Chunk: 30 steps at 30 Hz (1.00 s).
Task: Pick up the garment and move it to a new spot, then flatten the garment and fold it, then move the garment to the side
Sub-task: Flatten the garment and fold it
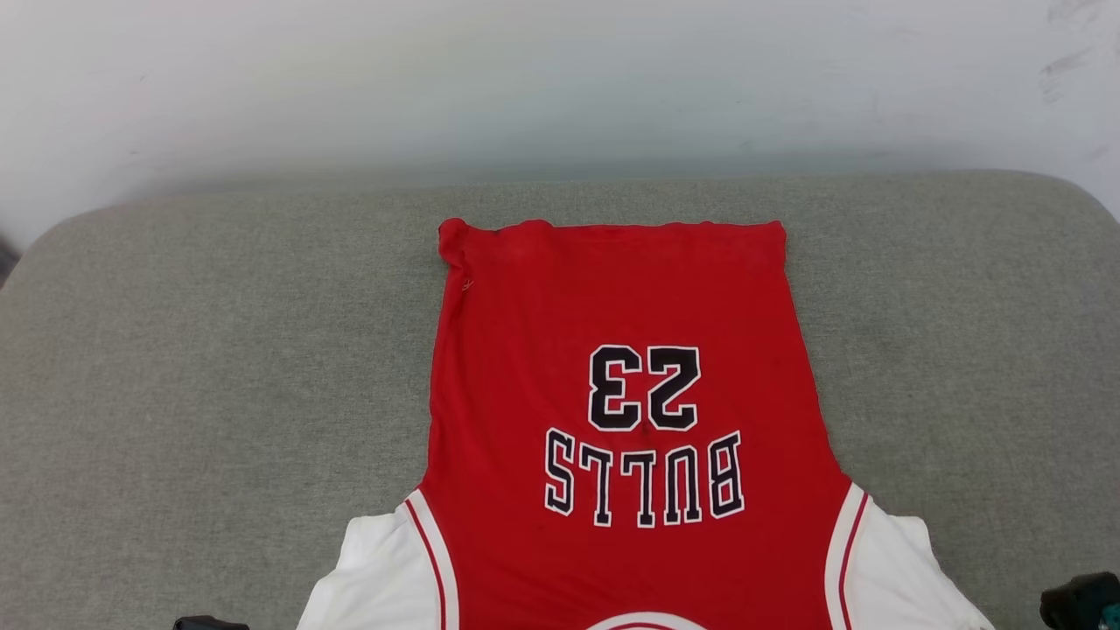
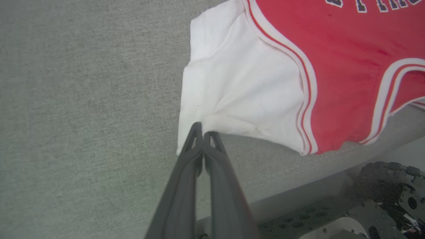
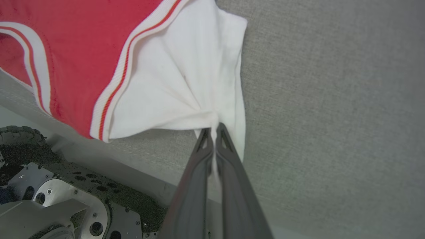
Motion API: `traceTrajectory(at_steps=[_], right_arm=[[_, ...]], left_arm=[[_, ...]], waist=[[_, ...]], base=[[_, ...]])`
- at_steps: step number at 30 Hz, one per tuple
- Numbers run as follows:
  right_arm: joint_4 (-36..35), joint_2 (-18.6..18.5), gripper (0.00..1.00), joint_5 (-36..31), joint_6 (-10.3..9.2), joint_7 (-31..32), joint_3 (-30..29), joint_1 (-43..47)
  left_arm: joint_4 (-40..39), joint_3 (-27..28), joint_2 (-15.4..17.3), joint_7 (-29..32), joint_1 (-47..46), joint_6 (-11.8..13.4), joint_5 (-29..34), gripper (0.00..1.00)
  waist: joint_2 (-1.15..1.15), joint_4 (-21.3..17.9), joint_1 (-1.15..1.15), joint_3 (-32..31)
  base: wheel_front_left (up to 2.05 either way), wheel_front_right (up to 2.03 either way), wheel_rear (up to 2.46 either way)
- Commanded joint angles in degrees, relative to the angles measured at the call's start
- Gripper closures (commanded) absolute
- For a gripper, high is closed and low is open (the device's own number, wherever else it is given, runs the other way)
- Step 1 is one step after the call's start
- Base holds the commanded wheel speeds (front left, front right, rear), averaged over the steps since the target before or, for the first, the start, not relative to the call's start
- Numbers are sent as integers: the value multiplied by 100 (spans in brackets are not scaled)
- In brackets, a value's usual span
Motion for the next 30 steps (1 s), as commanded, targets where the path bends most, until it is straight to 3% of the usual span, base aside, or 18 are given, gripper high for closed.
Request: traceTrajectory(at_steps=[1, 2, 9, 15, 19, 23, 30], right_arm=[[-159, 72, 51, -115, -8, 96, -163, 44], [-264, 111, 0, -168, -8, 166, -282, 15], [-1176, 83, 0, -264, -6, 527, -1418, -703], [-1670, -18, 0, -36, -6, 986, -2008, -2294], [-1480, -233, 0, 125, -7, 1646, -1828, -3711], [-943, -330, 0, 255, -7, 2616, -1281, -5031], [142, -379, 0, 603, -6, 5100, -507, -6627]], left_arm=[[-43, 43, -7, -18, -73, 55, 62, 100], [-88, 54, -13, -20, -103, 93, 91, 100], [-438, 277, 28, -40, -277, 344, 290, 100], [-736, 440, 81, -54, -503, 504, 611, 100], [-916, 524, 57, -53, -738, 548, 832, 100], [-988, 528, -10, -32, -962, 538, 1030, 100], [-1115, 572, -187, -12, -1312, 580, 1329, 100]], waist=[[0, 5, 1, 19], [0, 2, 1, 35], [0, 70, 1, 289], [0, 312, 1, 882], [0, 576, 1, 1417], [0, 824, 1, 1846], [0, 1272, 1, 2506]], base=[[0, 0, 0], [0, 0, 0], [0, 0, 0], [0, 0, 0], [0, 0, 0], [0, 0, 0], [0, 0, 0]])
